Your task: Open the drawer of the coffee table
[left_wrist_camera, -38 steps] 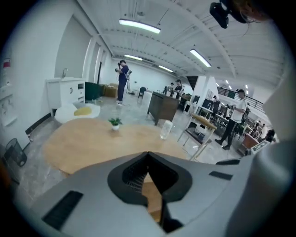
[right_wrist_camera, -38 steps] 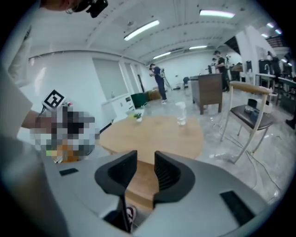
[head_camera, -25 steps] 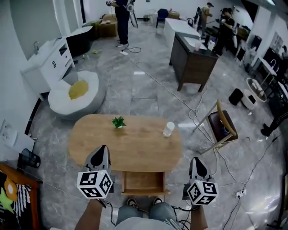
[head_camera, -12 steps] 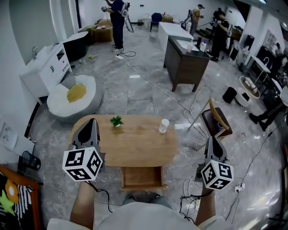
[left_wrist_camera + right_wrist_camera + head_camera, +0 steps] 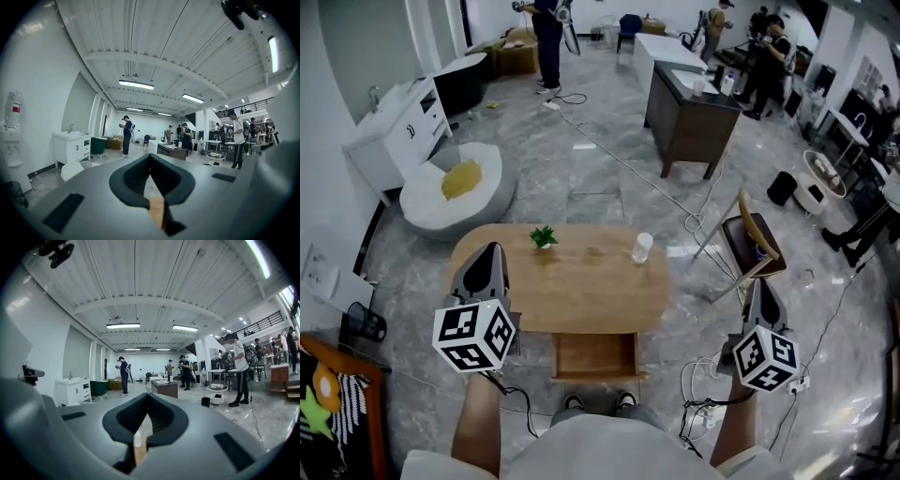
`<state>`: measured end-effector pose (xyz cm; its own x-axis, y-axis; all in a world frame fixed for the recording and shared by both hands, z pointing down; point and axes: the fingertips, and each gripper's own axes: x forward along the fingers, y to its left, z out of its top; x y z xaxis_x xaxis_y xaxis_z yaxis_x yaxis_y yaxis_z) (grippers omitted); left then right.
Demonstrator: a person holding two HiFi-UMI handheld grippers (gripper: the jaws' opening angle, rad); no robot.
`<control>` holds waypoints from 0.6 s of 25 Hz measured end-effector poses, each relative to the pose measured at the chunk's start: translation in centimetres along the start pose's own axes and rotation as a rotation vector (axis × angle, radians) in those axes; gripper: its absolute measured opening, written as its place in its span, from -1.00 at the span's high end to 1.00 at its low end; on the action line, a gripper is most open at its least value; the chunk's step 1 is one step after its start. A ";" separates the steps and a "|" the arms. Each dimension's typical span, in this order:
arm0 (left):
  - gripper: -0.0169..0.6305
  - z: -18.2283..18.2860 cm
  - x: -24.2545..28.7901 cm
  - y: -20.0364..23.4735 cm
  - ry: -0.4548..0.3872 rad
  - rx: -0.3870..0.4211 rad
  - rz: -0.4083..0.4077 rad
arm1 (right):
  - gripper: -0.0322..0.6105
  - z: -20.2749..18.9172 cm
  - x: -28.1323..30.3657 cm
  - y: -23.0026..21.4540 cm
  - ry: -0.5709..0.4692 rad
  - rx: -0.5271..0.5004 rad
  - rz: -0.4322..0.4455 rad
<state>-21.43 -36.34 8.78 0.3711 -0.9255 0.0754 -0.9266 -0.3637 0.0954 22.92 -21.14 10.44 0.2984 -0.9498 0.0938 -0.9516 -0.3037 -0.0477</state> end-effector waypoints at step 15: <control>0.97 -0.2 0.2 -1.4 0.003 0.002 -0.009 | 0.90 -0.5 0.8 0.9 0.027 -0.125 0.004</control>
<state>-20.07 -35.96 8.87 0.3798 -0.9218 0.0772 -0.9232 -0.3726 0.0939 22.24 -22.16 10.95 0.2944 -0.9480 0.1210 -0.9550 -0.2869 0.0756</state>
